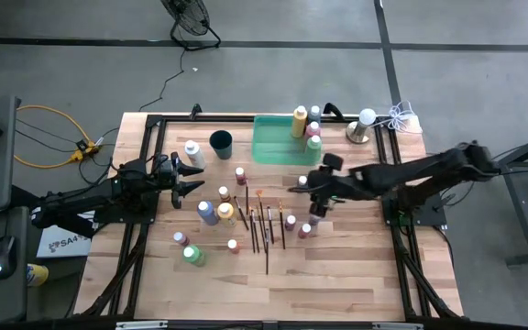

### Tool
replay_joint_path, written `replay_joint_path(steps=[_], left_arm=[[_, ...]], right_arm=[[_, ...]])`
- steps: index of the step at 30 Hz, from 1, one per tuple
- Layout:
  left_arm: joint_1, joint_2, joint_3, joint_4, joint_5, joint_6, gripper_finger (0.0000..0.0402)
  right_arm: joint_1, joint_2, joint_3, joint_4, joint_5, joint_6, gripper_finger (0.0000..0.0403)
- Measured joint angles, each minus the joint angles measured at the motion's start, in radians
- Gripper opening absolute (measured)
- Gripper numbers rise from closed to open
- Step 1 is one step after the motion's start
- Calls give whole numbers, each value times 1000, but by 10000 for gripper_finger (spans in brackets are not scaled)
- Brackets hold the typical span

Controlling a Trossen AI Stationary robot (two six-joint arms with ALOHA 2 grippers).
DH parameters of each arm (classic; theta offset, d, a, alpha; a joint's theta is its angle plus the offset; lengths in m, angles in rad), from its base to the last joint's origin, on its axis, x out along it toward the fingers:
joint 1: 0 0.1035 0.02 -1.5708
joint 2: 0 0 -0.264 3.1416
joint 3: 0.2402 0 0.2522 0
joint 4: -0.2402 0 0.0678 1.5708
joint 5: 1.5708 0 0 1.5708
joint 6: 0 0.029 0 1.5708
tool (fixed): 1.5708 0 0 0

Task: Pick & Place Paint Supplies
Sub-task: Put the large white paint bottle into the green bin

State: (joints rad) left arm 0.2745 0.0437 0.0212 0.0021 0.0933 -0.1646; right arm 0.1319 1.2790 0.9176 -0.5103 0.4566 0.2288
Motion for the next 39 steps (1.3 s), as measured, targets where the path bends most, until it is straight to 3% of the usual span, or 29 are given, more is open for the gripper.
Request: replay_joint_path(steps=[5, 10, 31, 39], left_arm=[[0, 0, 0, 0, 0, 0, 194], [0, 0, 0, 0, 0, 0, 194], [0, 0, 0, 57, -10, -51, 194], [0, -1, 96, -8, -120, 0, 194]], right_arm=[[6, -157, -159, 232, 37, -9, 188], [6, -215, -234, 361, 36, -23, 188], [6, -212, -240, 373, 35, -12, 188], [6, -212, -240, 393, 35, -19, 188]])
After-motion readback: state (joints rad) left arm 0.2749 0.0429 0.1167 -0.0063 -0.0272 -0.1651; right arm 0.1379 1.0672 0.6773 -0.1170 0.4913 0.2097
